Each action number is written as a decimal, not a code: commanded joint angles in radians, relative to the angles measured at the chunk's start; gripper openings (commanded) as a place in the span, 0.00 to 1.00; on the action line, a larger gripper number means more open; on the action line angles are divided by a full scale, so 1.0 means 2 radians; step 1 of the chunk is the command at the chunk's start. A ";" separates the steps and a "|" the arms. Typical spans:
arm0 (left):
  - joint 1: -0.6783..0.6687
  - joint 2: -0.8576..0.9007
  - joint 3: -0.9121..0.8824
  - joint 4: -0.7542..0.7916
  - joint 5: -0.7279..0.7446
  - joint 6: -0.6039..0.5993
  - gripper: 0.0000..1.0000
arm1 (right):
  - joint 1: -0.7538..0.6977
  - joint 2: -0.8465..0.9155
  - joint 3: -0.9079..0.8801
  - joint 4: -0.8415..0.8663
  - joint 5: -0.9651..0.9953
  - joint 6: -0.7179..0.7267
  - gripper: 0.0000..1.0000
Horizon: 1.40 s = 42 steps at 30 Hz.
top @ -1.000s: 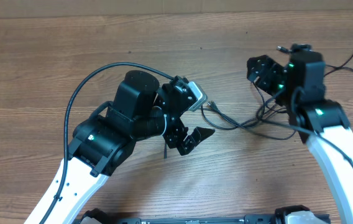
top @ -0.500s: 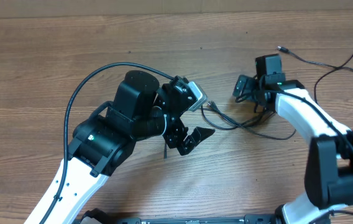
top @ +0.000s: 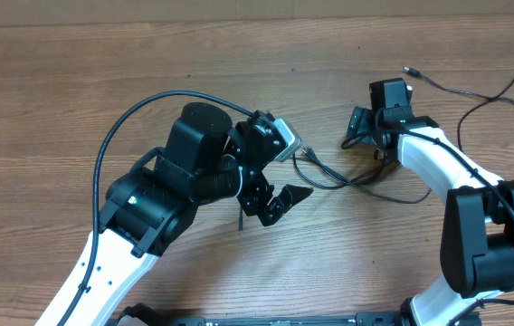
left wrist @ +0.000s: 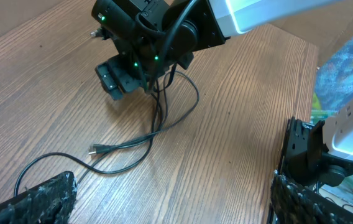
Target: Untangle cables
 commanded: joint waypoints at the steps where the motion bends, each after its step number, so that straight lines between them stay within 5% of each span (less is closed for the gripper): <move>1: 0.002 0.003 0.009 0.002 -0.002 0.006 1.00 | -0.001 0.002 0.004 0.007 0.010 -0.015 0.94; 8: 0.002 0.003 0.009 0.002 -0.002 0.006 0.99 | -0.001 0.021 0.004 0.014 0.009 -0.028 0.95; 25: 0.002 0.003 0.009 0.002 -0.002 0.006 1.00 | -0.001 0.030 -0.005 0.030 -0.005 -0.034 0.68; 29: 0.002 0.003 0.009 0.002 -0.002 0.006 1.00 | -0.001 0.030 -0.012 0.032 -0.013 -0.041 0.55; 35: 0.002 0.003 0.009 0.002 -0.002 0.006 1.00 | -0.001 0.030 -0.029 0.035 -0.013 -0.041 0.55; 42: 0.002 0.003 0.009 0.002 -0.002 0.006 0.99 | -0.001 0.030 -0.040 0.028 -0.014 -0.037 0.23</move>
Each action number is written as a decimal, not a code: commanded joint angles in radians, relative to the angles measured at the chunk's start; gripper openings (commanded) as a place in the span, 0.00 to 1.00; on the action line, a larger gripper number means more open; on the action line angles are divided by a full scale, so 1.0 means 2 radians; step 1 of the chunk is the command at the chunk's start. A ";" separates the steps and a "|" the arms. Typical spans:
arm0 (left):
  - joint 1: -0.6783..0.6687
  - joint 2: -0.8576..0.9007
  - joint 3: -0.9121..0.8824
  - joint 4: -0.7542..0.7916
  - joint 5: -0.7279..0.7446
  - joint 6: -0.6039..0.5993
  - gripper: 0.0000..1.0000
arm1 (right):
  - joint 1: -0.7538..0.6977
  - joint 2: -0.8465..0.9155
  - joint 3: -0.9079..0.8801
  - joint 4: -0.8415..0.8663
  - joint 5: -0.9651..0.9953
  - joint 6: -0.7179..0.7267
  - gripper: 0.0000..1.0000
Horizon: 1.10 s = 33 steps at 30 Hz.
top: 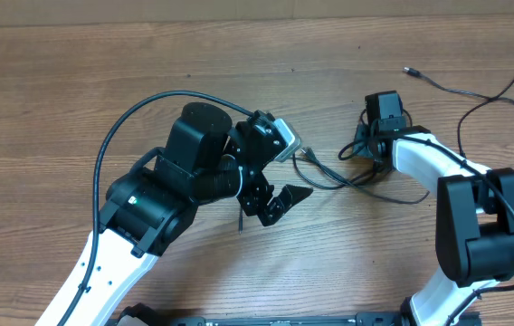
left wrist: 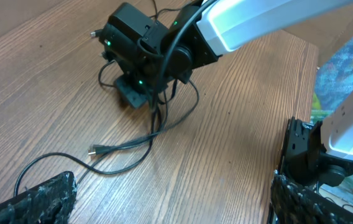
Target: Untangle cables
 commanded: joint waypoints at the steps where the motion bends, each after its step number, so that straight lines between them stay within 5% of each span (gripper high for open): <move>1: 0.002 0.003 0.009 0.002 -0.002 0.006 0.99 | -0.001 0.001 -0.004 -0.002 -0.005 0.001 0.16; 3: 0.002 0.003 0.009 0.002 -0.002 0.006 1.00 | -0.001 0.001 -0.004 0.000 -0.017 0.001 0.04; 14: 0.002 0.003 0.009 0.002 -0.002 0.006 0.99 | -0.001 -0.008 0.056 -0.057 -0.135 0.001 0.04; 27: 0.002 0.003 0.009 0.002 -0.002 0.006 1.00 | -0.001 -0.078 0.281 -0.133 -0.370 0.006 0.04; 33: 0.002 0.003 0.009 0.002 -0.002 0.006 1.00 | 0.003 -0.115 0.361 -0.119 -0.397 0.050 0.04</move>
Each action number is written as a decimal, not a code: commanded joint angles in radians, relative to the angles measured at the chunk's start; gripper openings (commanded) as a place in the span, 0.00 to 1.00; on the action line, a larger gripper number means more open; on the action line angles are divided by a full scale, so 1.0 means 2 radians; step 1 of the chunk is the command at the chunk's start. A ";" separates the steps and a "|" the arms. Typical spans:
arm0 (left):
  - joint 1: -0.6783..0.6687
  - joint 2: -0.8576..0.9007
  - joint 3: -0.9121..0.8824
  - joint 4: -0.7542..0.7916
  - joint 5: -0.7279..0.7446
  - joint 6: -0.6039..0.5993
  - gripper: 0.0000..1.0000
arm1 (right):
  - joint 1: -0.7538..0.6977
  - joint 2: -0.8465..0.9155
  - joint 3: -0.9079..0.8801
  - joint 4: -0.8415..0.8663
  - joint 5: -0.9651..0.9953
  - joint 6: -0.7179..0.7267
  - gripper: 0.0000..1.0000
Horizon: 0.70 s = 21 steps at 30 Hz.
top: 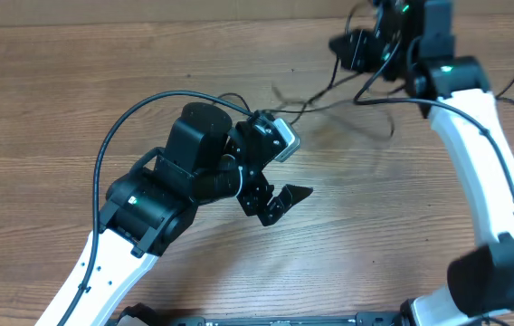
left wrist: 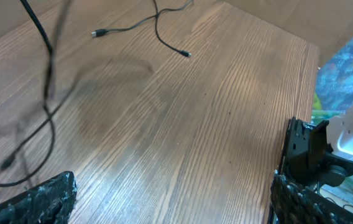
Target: Untangle cables
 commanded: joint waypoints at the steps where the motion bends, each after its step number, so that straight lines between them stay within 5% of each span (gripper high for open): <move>1: 0.002 0.003 0.009 0.002 -0.001 0.006 1.00 | 0.003 -0.037 0.045 0.010 -0.043 0.035 0.04; 21: 0.002 0.003 0.009 0.002 -0.001 0.006 0.99 | 0.027 -0.062 0.060 0.209 -0.146 0.191 0.04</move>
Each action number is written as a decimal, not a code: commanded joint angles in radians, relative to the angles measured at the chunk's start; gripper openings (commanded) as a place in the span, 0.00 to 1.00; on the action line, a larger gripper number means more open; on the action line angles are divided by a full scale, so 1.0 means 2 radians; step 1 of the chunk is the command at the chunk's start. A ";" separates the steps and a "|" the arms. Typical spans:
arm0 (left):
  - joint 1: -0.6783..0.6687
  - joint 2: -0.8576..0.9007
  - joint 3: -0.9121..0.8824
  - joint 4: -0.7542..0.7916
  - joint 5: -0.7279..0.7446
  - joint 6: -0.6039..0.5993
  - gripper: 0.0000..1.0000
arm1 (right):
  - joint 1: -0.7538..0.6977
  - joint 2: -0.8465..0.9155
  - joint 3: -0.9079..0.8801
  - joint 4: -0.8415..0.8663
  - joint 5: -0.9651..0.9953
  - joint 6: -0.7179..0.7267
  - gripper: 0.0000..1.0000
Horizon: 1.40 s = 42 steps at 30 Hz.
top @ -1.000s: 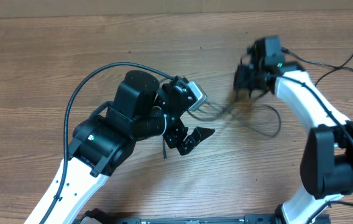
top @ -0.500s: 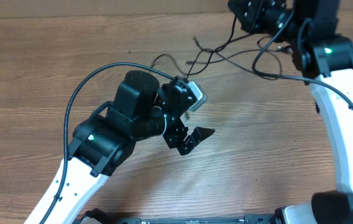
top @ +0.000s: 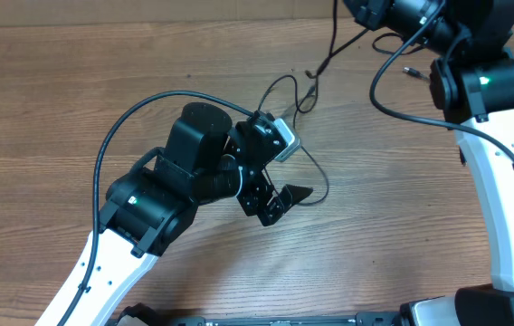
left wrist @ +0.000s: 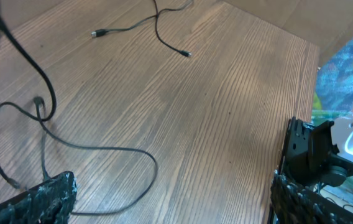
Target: Untangle cables
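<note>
A thin black cable (top: pixel 304 136) hangs from my raised right gripper (top: pixel 366 13), which is at the top edge of the overhead view and shut on it. The lower part of the cable lies in loose loops (left wrist: pixel 96 149) on the wooden table (top: pixel 103 91), just in front of my left gripper. My left gripper (top: pixel 282 204) stands wide open and holds nothing, and one of its fingers (left wrist: pixel 43 199) is beside a loop. A second black cable (left wrist: pixel 158 25) with small plugs lies apart, far back on the table.
The plug of the second cable (top: pixel 411 69) rests near the right arm (top: pixel 497 172). The left arm's own thick cable (top: pixel 139 109) arcs over the table on the left. A table edge (left wrist: pixel 313 68) shows on the right of the left wrist view.
My right gripper is higher and further right, at the top edge. The cable, which hung blurred in the air, now trails down and lies in loops in front of my left gripper.
My right gripper was low over the cable bundle at mid-table, then pressed down on it. Later it was high at the back with the cable lifted off the table. Now the cable hangs stretched from it, with its lower end on the wood. The left arm stayed still.
</note>
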 commanded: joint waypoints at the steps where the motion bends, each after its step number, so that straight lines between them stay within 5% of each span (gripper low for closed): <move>1: 0.002 0.003 0.009 0.002 -0.001 0.006 1.00 | 0.015 -0.009 0.011 0.019 -0.020 0.030 0.04; 17: 0.002 0.003 0.009 0.002 -0.001 0.006 1.00 | 0.020 -0.009 0.011 0.080 -0.020 0.065 0.04; 31: 0.002 0.003 0.009 0.002 -0.001 0.006 1.00 | 0.020 -0.009 0.011 -0.202 0.119 -0.082 0.04; 42: 0.002 0.003 0.009 0.002 -0.001 0.006 0.99 | 0.017 -0.010 0.069 -0.239 0.217 -0.110 0.04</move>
